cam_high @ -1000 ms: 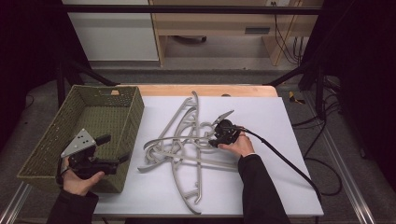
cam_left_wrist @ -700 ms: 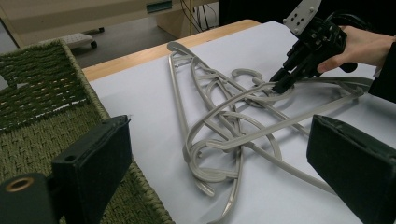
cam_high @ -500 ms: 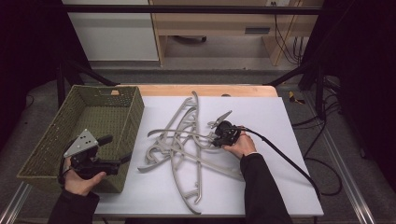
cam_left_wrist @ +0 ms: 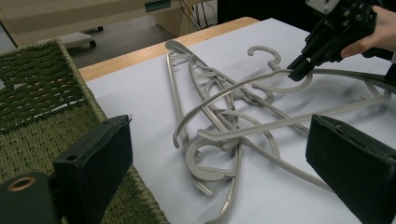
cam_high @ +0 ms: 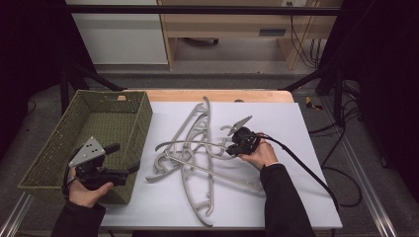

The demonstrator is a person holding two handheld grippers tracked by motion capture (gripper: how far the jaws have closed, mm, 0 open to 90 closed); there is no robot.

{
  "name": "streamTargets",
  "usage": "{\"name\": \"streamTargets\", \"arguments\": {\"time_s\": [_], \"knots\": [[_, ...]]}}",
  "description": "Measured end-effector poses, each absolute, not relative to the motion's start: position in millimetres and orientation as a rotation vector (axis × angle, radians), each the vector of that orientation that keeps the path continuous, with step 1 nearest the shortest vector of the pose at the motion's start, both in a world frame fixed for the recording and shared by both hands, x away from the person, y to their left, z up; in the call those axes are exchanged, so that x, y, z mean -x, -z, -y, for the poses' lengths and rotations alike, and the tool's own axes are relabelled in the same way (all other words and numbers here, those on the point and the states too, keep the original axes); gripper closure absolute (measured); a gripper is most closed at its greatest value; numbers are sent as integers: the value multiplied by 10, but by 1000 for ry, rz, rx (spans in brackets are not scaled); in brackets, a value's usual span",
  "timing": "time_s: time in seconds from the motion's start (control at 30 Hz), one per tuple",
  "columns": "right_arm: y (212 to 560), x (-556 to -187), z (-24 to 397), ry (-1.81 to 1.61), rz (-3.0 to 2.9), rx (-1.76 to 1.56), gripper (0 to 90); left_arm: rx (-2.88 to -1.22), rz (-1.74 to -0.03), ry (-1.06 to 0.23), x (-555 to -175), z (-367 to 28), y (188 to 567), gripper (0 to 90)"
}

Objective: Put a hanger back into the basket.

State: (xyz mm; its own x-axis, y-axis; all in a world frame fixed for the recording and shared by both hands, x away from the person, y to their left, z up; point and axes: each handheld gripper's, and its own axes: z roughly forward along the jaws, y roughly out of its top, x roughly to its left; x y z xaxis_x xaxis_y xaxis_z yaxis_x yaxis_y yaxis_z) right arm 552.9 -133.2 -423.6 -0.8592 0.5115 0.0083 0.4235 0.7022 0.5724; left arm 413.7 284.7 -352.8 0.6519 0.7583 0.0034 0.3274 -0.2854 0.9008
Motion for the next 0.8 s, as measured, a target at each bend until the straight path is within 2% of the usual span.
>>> {"name": "streamTargets", "arguments": {"time_s": [0.53,0.8], "knots": [[3813,-5064,1442,-956,-2723,-583,833,-1920,-806,-470,-4098,-2716,3391,72],[3729,-4778,1373,-950,-2751,-415,833,-2029,-735,-431,-4093,-2464,3299,74]]}}
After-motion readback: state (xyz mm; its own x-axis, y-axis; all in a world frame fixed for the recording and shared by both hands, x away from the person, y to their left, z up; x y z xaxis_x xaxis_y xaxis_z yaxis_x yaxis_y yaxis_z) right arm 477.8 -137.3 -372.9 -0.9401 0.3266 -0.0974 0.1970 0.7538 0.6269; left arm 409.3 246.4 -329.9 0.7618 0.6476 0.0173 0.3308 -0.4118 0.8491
